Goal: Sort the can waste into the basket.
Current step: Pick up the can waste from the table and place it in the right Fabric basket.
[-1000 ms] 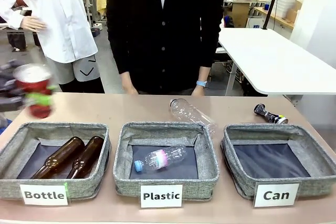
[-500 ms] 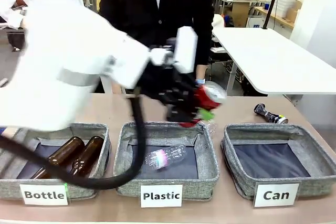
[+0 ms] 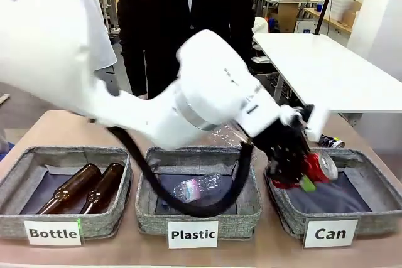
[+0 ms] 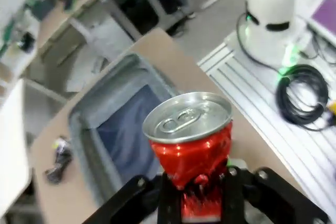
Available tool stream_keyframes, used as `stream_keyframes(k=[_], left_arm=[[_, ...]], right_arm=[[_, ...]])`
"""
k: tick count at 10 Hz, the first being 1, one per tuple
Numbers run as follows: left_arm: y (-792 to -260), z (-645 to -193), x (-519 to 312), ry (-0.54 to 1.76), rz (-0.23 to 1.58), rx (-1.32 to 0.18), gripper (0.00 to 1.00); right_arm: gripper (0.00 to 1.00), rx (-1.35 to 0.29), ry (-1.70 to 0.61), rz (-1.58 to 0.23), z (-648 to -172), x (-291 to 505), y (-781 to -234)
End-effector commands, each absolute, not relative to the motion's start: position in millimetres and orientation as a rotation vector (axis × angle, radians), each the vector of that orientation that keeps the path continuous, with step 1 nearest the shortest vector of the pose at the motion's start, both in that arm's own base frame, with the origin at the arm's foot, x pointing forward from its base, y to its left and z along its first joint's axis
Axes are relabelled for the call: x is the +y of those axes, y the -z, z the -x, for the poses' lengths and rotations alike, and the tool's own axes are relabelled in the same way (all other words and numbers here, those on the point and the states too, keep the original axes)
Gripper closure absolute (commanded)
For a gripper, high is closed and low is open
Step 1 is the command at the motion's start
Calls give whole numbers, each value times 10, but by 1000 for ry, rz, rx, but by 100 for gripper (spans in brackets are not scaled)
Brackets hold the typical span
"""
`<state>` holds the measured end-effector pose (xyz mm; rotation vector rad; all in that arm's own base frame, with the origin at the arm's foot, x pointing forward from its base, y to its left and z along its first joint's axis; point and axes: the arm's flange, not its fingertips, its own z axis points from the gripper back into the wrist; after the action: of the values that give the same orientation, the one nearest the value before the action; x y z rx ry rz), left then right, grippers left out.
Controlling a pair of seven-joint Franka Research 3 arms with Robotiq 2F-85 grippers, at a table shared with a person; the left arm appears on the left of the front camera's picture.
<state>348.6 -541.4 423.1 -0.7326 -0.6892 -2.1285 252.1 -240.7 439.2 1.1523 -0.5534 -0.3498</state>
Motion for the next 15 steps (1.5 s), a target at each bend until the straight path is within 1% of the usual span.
stream_keyframes(k=[1, 3, 4, 5, 6, 7, 8, 11, 13, 14, 15], left_arm=[[-4348, -3641, -5874, 2194, 721, -706, 74], [-4388, -3694, -6167, 2191, 692, -740, 74], [-4166, -3529, -5841, 2210, 726, -695, 74], [-4166, -3529, -5841, 2210, 726, -695, 74], [-4212, -3620, -5988, 2210, 722, -714, 73], [-4203, -3648, -5985, 2186, 704, -702, 73], [-4200, -3792, -6007, 2065, 552, -683, 73], [-4171, -3836, -6158, 1963, 571, -587, 73], [-4133, -3915, -6168, 1952, 556, -578, 73], [-4124, -3946, -6175, 1944, 578, -595, 73], [-4114, -3951, -6180, 1944, 577, -599, 73]], right_arm=[[0, -585, 332, -1165, -2539, -2427, -4398], [0, -585, 332, -1165, -2539, -2427, -4398], [0, -585, 332, -1165, -2539, -2427, -4398], [0, -585, 332, -1165, -2539, -2427, -4398], [0, -585, 332, -1165, -2539, -2427, -4398], [0, -585, 332, -1165, -2539, -2427, -4398], [0, -585, 332, -1165, -2539, -2427, -4398], [0, -585, 332, -1165, -2539, -2427, -4398], [0, -554, 350, -1153, -2520, -2407, -4392], [0, -546, 357, -1026, -2296, -2699, -4604], [0, -494, 391, -969, -2146, -2872, -4659]])
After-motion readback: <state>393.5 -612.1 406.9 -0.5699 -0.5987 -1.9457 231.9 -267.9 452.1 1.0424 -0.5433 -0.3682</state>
